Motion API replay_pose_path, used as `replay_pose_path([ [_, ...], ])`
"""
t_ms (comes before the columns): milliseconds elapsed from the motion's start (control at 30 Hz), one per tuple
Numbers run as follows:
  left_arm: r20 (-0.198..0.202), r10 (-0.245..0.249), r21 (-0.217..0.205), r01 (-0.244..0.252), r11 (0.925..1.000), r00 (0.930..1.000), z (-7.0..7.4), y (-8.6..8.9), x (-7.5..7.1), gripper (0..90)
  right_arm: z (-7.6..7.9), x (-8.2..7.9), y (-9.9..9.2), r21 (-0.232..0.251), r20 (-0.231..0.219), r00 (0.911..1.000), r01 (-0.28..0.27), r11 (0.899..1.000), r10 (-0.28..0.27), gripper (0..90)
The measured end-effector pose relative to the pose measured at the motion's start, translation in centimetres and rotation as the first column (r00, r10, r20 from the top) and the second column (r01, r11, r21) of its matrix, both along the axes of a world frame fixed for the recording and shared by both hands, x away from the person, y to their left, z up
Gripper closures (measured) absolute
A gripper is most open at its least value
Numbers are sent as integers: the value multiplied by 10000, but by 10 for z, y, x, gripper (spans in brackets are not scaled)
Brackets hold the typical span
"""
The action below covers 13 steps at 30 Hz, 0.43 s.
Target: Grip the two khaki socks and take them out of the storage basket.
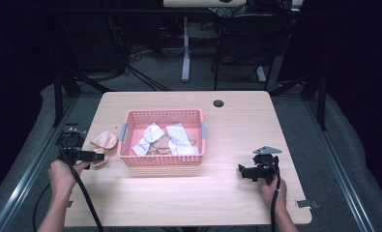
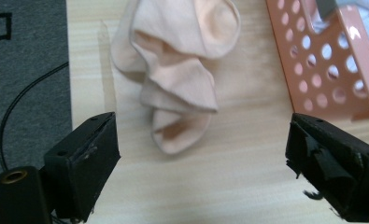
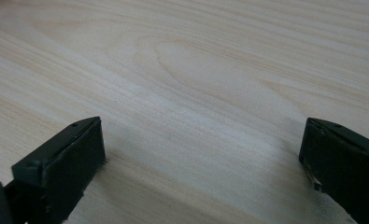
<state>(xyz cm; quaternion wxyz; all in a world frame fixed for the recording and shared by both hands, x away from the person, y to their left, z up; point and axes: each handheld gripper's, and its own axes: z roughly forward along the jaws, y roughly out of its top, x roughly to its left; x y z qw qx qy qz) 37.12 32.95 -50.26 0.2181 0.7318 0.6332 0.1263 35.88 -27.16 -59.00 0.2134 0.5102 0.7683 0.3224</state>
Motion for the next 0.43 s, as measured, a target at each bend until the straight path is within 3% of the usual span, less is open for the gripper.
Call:
replay_pose_path([
  [167,75,-6,146,5,9999,10000,-14,-3,-18,67,0,0,0,5,1,10000,5,10000,-5,0],
  [333,450,302,164,-309,9994,9985,-31,-3,-36,39,0,0,0,-1,-40,10000,6,10000,-6,0],
  [433,82,150,300,-152,9994,9999,-39,-3,-39,20,0,0,0,7,-36,10000,5,10000,-5,0],
])
